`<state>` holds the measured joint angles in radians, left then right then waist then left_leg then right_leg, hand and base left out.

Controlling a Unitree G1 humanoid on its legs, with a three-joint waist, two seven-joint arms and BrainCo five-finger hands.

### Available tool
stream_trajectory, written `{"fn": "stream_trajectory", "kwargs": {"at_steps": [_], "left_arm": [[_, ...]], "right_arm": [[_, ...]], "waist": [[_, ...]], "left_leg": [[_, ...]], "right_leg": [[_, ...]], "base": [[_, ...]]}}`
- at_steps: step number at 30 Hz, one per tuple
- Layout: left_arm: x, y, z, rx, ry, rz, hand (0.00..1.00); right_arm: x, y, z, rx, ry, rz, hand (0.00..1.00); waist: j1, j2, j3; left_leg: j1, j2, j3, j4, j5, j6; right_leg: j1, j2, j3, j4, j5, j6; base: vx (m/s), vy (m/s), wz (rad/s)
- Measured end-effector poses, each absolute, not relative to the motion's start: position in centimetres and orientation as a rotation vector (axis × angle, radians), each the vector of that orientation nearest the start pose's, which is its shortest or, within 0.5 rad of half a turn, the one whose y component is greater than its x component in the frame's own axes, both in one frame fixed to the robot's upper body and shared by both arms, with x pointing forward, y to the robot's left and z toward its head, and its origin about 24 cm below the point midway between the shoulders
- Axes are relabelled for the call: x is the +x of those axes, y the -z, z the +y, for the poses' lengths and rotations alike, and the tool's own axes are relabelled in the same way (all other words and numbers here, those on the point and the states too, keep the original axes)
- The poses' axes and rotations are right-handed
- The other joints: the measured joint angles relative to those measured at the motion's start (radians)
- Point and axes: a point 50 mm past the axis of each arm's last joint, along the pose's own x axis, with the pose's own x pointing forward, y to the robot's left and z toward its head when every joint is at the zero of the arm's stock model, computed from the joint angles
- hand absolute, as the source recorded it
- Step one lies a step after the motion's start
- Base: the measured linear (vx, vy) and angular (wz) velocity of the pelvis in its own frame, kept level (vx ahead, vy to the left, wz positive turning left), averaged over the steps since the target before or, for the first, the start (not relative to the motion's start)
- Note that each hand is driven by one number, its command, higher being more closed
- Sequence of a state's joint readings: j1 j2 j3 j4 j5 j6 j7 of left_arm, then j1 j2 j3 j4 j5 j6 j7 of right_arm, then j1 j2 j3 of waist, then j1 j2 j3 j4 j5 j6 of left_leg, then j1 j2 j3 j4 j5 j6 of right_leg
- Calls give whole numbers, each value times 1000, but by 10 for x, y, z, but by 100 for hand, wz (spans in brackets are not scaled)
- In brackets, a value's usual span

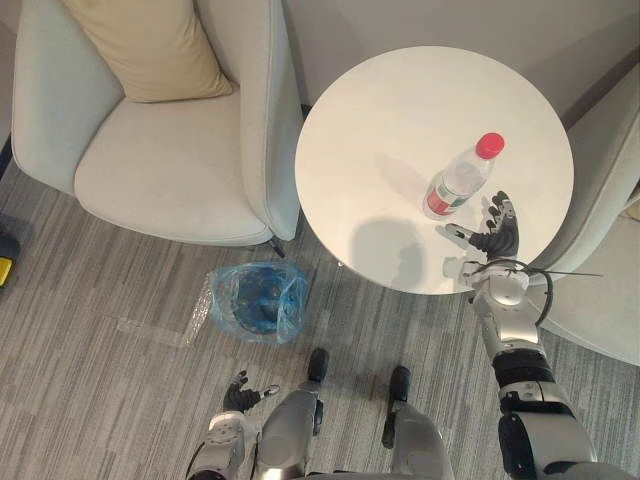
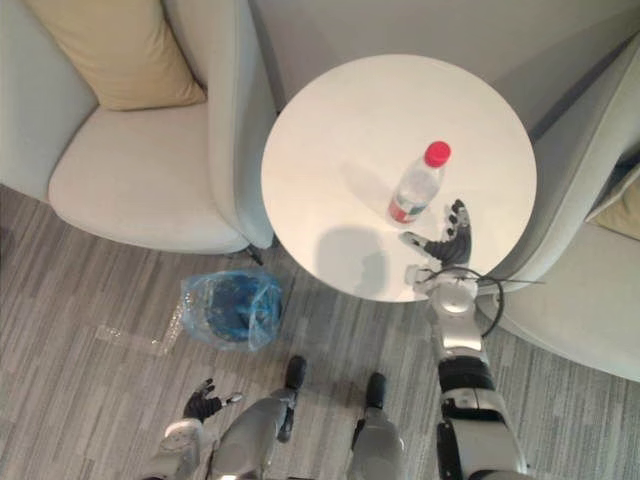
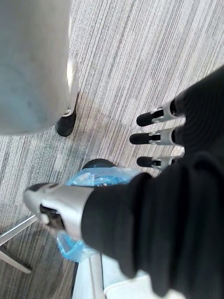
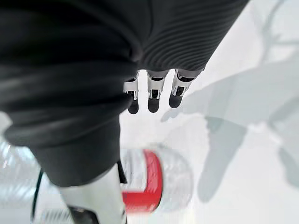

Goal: Gather rubbish on tea table into small bin, then transfer packed bag to large trash can.

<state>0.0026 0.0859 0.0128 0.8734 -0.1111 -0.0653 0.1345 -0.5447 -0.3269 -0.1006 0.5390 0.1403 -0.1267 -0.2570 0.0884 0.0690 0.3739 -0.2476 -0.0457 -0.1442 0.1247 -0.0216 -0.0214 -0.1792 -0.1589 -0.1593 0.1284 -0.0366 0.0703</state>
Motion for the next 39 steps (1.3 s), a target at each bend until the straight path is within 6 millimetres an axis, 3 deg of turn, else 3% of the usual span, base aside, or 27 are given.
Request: {"fn": "stream_trajectory", "kwargs": {"at_steps": [6,7,13,22,26,32,36,39], "left_arm": [[166,127,190,28,-246,794,0],[168,126,191,28,-247,790,0],[170,125,190,29,-245,783,0],[172,125,189,29,-239,779,0],[172,125,189,31,-238,783,0],[169,127,188,68,-211,803,0],[162,131,187,104,-189,835,0],[158,134,183,122,-147,862,0]], "right_arm": [[361,-134,-226,-100,347,-228,0],[363,-138,-227,-100,351,-239,100],[374,-165,-231,-97,366,-293,100],[372,-174,-230,-48,375,-331,100],[363,-183,-225,-46,337,-404,100],[322,-163,-218,-62,264,-467,100],[293,-125,-216,-39,266,-384,100],[273,-106,-222,-28,295,-332,100]], "waist": [[6,0,4],[7,0,11],[12,1,18],[18,1,18],[18,0,17],[-2,-9,11],[-35,-32,-28],[-42,-49,-55]], "left_leg": [[-20,0,-8,0,7,-5],[-20,1,-10,0,9,-6],[-26,3,-31,-3,19,-12],[-26,6,-43,-14,32,-13],[-10,9,-38,-26,38,-16],[60,18,-20,-87,53,-16],[82,22,-2,-106,54,-16],[119,20,-1,-110,53,-16]], "right_leg": [[-20,-1,-9,12,-6,0],[-19,-1,-13,13,-6,0],[-20,0,-32,17,-6,0],[-17,0,-45,16,-6,0],[-6,1,-42,5,-5,0],[38,5,-27,-19,-4,2],[50,8,-15,-38,0,8],[94,8,-7,-67,3,12]], "base": [[-34,-11,3],[-37,-21,10],[-30,-18,8],[-27,-13,4],[-28,-15,-4],[-1,-15,-11],[23,-11,-12],[24,-5,-7]]}}
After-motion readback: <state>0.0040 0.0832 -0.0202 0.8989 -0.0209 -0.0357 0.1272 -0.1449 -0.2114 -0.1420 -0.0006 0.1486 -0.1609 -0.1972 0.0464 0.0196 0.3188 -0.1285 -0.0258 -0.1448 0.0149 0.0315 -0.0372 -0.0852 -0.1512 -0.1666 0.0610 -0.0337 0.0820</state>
